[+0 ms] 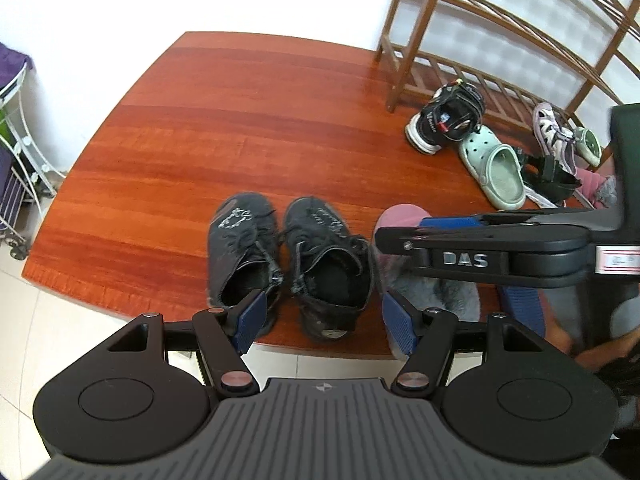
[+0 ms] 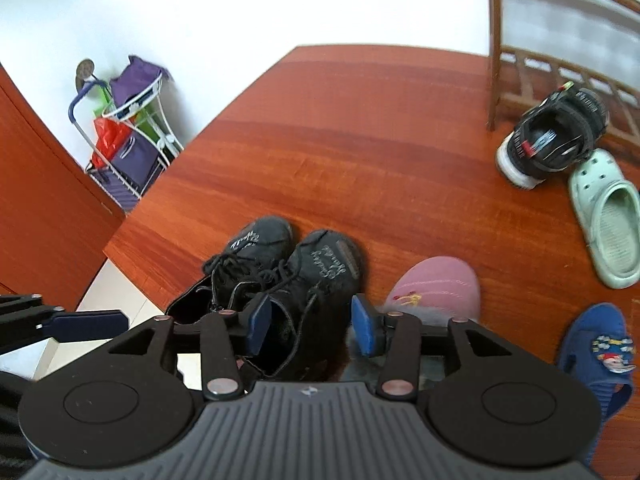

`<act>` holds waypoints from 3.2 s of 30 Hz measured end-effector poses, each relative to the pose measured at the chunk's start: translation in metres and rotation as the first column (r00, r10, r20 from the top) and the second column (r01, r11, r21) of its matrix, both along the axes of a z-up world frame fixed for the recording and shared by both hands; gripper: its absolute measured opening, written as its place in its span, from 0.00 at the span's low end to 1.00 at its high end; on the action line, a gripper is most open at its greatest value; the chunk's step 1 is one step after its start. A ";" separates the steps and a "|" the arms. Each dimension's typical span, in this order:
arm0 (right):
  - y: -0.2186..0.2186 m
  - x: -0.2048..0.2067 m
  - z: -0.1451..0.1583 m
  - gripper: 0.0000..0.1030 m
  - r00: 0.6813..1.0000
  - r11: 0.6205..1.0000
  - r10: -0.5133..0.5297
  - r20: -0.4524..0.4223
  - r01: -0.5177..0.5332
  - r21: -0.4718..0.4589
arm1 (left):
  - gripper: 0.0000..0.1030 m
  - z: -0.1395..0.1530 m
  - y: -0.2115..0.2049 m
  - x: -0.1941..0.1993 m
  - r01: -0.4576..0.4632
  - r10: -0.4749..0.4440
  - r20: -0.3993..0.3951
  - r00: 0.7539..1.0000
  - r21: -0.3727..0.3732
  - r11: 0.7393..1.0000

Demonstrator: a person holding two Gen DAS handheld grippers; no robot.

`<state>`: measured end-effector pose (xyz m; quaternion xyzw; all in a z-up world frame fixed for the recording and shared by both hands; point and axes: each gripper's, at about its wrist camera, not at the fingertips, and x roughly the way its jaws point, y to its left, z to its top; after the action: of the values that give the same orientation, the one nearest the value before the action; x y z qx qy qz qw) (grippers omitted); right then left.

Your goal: Organize scattered shoes

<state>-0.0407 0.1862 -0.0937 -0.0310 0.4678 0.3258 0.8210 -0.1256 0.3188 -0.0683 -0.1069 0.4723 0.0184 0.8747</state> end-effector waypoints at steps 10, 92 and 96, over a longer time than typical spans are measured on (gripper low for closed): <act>-0.050 0.013 0.017 0.57 0.995 0.997 -0.077 0.065 0.079 -0.021 | 0.65 -0.001 -0.025 0.024 0.054 -0.054 0.006 0.999 -0.003 0.999; -0.296 0.089 -0.029 0.11 0.964 0.941 -0.236 0.123 0.259 -0.220 | 0.71 -0.022 -0.200 0.121 0.158 -0.159 -0.070 0.985 -0.015 0.987; -0.304 0.074 -0.045 0.11 0.955 0.930 -0.283 0.095 0.297 -0.217 | 0.71 -0.022 -0.208 0.120 0.190 -0.190 -0.072 0.979 -0.007 0.982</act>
<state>0.0332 -0.1181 -0.1383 -0.0661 0.4760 0.1439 0.8650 -0.0057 0.1107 -0.0898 -0.0606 0.5117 -0.0613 0.8548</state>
